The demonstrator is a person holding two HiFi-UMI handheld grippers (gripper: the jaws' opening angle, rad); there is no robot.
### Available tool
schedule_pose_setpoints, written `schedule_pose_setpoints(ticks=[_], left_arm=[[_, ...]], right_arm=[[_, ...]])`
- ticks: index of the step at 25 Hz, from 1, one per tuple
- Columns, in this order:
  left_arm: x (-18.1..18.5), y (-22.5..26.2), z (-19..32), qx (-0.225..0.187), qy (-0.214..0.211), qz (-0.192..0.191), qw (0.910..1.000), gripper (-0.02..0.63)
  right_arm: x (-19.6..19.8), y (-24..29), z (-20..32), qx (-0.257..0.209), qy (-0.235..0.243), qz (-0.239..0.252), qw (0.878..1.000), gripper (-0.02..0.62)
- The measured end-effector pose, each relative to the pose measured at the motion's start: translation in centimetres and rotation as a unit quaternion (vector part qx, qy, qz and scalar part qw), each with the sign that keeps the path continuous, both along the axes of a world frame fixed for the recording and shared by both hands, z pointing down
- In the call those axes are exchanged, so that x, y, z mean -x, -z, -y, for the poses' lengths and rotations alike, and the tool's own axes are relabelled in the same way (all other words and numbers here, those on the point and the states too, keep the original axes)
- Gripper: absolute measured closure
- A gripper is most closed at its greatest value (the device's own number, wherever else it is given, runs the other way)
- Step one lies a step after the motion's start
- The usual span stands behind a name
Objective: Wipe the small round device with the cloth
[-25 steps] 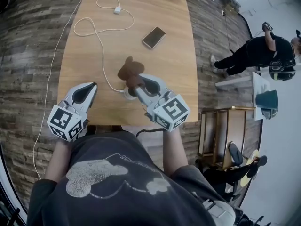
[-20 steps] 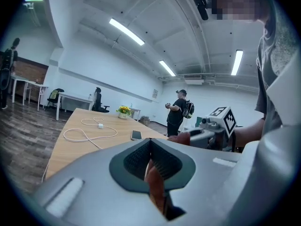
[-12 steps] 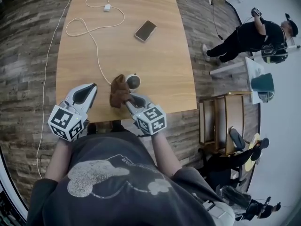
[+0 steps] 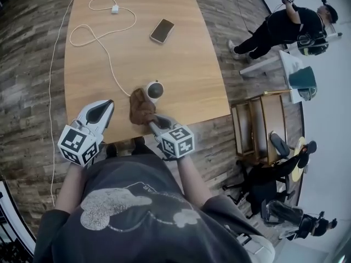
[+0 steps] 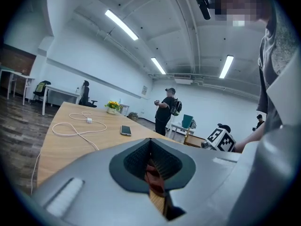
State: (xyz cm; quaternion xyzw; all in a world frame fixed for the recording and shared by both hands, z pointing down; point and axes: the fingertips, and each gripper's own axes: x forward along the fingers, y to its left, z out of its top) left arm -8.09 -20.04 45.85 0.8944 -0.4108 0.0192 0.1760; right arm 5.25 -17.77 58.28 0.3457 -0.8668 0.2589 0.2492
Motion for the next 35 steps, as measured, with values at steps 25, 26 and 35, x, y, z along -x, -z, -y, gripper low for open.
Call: schedule_pose_setpoints(ticks=[25, 26, 35], left_arm=[[0.5, 1.5, -8.4, -0.015, -0.036, -0.021, 0.9990, 0.588], [0.0, 1.7, -9.4, -0.018, -0.036, -0.020, 0.9990, 0.588], [-4.0, 2.8, -19.4, -0.037, -0.027, -0.008, 0.9989, 0.588]], right_arm=[[-0.3, 14.9, -9.8, -0.154, -0.071, 0.156, 0.973, 0.540], [-0.8, 14.9, -10.9, -0.153, -0.070, 0.158, 0.973, 0.540], [-5.4, 13.9, -21.2, -0.153, -0.070, 0.166, 0.972, 0.540]])
